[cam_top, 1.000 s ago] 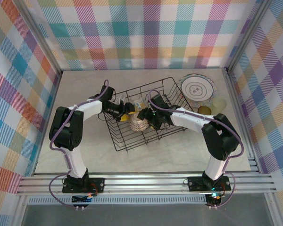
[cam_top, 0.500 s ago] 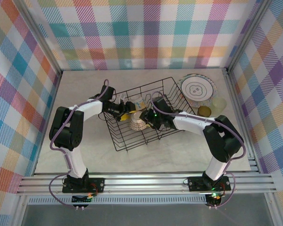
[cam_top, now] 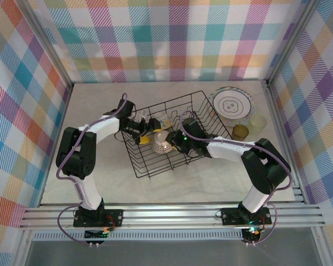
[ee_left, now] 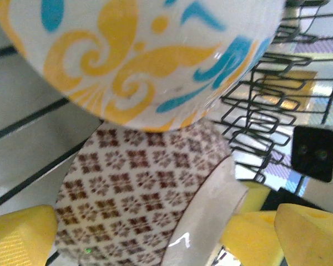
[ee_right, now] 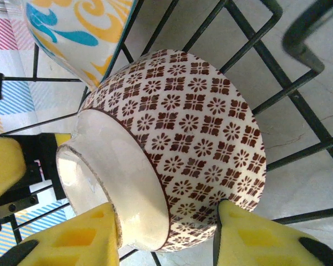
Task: Unload the mixed dishes from the dish rack
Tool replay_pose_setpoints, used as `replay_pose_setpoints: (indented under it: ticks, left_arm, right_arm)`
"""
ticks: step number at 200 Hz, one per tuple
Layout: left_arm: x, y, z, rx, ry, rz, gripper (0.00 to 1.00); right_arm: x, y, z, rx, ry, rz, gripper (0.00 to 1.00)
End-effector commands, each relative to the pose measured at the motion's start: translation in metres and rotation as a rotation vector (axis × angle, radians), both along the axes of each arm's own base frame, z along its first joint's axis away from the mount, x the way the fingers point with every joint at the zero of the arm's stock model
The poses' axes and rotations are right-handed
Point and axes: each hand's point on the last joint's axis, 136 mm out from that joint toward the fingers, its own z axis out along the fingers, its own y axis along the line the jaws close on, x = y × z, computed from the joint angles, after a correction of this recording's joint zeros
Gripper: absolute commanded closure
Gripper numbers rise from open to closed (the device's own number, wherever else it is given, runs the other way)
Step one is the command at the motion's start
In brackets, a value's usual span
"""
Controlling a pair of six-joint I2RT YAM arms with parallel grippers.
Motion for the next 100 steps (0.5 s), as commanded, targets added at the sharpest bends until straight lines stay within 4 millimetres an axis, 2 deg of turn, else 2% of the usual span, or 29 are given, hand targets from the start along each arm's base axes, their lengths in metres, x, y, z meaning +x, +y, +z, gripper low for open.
replay_pose_setpoints:
  ticks: [1, 29, 80, 100]
  left_arm:
    - [-0.011, 0.008, 0.007, 0.041, 0.004, -0.042, 0.00]
    - [-0.008, 0.010, 0.001, 0.054, 0.004, -0.047, 0.00]
    - [-0.008, -0.001, -0.003, -0.029, 0.027, -0.055, 0.00]
    - [-0.009, 0.003, -0.010, 0.013, 0.029, -0.059, 0.00]
  right_arm:
    - [-0.045, -0.048, -0.083, -0.219, 0.236, -0.029, 0.85]
    - [-0.046, -0.050, -0.087, -0.210, 0.241, -0.036, 0.86]
    - [-0.048, -0.051, -0.093, -0.197, 0.252, -0.045, 0.88]
    - [-0.048, -0.052, -0.096, -0.187, 0.257, -0.050, 0.89]
